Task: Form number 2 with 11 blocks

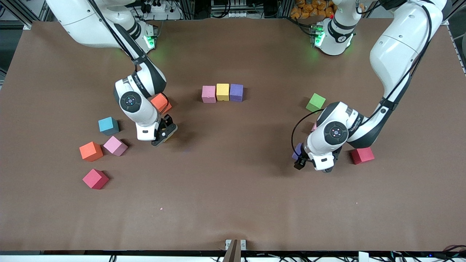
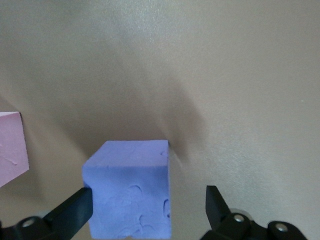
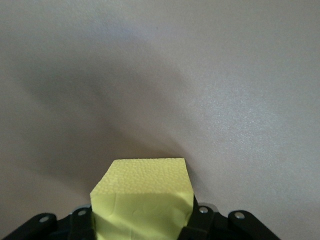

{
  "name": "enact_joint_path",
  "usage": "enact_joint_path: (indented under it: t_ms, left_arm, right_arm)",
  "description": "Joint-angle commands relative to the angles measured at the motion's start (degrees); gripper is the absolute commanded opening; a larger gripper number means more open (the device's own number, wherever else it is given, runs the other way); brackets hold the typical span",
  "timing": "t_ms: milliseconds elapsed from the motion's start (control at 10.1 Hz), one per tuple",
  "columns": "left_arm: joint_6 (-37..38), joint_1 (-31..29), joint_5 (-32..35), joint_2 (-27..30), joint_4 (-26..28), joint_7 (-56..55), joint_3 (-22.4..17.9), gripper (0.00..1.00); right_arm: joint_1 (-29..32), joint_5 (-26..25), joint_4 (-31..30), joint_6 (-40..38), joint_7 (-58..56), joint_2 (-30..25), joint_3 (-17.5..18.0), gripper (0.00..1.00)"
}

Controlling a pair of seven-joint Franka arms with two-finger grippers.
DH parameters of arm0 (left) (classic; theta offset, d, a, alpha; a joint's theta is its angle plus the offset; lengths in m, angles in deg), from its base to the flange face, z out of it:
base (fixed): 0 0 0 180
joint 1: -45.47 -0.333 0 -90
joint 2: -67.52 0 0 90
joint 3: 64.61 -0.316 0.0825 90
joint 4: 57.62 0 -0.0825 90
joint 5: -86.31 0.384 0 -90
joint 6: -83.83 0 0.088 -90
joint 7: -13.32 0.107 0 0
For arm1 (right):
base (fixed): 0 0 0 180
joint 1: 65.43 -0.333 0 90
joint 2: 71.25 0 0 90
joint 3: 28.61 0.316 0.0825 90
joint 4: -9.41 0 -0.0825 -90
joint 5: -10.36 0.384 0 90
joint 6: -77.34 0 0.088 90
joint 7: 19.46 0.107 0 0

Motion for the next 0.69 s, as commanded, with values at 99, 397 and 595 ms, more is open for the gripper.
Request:
enact_joint_path:
  t_ms: [99,397,595]
  left_arm:
    - [0.52,2.88,-0.23,0.16,-0.19,-0.84,-2.76,1.00]
    - [4.66,2.70,-0.84,2.79,-0.98,-1.19,-2.59,1.00]
    - [4.66,2.26,-1.28,4.29,-1.24,-1.36,-2.59,1.00]
  right_arm:
    - [-3.82,0.72,2.97,-8.06,7.29,-3.75,1.56,0.31]
    - [-11.53,2.90,10.10,-15.23,22.98,-3.49,2.18,0.30]
    - [-15.41,8.08,12.56,-15.14,30.14,-2.44,2.09,0.30]
